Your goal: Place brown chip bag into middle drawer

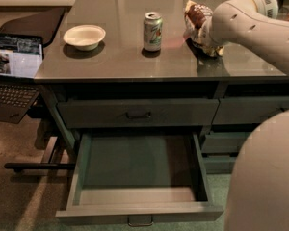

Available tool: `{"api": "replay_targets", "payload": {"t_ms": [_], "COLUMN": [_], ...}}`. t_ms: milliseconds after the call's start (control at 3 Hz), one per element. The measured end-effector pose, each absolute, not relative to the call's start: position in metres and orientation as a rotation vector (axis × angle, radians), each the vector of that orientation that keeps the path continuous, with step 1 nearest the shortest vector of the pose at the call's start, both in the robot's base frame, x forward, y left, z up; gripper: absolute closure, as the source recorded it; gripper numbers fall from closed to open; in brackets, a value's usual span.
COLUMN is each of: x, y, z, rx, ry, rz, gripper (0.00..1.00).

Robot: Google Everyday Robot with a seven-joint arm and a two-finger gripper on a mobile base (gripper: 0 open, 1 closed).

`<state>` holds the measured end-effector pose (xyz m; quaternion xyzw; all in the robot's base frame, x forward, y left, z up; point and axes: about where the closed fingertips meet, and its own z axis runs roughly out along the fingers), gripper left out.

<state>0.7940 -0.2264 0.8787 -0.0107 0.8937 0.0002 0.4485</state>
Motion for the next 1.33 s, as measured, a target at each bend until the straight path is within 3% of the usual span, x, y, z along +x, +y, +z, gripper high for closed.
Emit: {"api": "replay_targets", "payload": {"t_ms": [667,1333], "x": [0.742,0.667], "y": [-0.274,-0.291], "z": [0.935,0.955], "rx": [0.073,-0.011], "ry": [2.101,2.102], "rz": [0.089,0.109], "gripper": [1.00,1.00]}}
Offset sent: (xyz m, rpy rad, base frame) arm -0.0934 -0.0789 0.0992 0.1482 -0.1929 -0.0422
